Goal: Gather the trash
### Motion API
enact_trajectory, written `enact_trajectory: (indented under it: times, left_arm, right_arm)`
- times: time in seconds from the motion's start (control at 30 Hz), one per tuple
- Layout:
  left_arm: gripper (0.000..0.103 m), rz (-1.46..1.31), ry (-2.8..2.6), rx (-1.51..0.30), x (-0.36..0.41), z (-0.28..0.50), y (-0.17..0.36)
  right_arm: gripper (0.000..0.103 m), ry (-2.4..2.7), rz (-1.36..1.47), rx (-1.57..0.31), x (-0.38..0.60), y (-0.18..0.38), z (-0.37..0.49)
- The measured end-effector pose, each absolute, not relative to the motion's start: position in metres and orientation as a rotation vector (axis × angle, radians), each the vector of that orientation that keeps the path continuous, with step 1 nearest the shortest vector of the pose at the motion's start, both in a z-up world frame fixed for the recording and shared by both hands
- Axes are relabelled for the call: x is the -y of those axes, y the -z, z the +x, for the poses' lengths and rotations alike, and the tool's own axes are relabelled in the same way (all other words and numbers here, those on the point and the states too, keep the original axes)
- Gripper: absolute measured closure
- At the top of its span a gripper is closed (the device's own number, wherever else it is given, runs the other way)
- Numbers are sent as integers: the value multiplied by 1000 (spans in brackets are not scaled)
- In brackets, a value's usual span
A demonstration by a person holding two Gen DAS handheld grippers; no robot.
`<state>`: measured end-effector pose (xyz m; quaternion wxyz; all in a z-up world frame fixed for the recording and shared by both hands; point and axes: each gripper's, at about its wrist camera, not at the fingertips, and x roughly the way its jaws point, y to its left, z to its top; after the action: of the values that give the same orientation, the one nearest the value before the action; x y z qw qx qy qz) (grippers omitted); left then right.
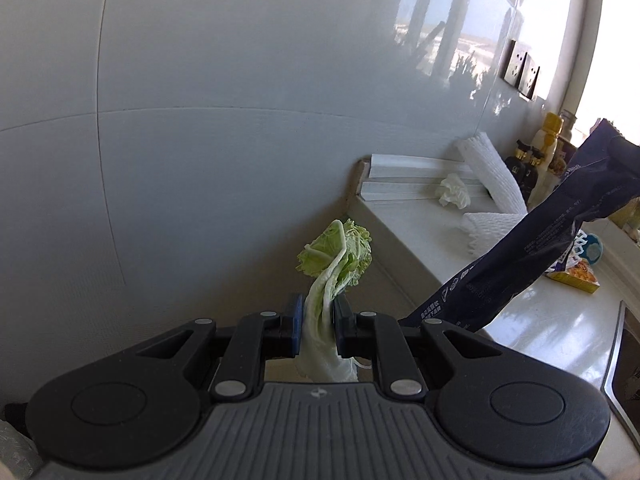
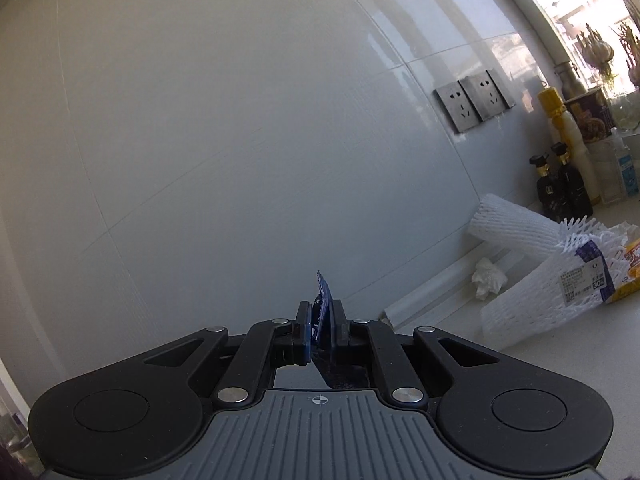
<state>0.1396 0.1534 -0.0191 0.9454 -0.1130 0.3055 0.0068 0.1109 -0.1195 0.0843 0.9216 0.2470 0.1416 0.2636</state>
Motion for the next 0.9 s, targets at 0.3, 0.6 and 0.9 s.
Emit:
enact_trajectory:
  times: [0.3,0.6,0.9]
  left_arm:
    - [89,-235,-41,-722,-168,143,57]
    - [89,-228,-63,-806,-181,144,93]
    - [89,-207,-68,-913,-191,154,142]
  right_arm:
    - [95,-580,407,-413,72,-57,125]
    - [95,-615,311,-540,25,-15,141]
    - [95,-663,268,-637,-10,34,163]
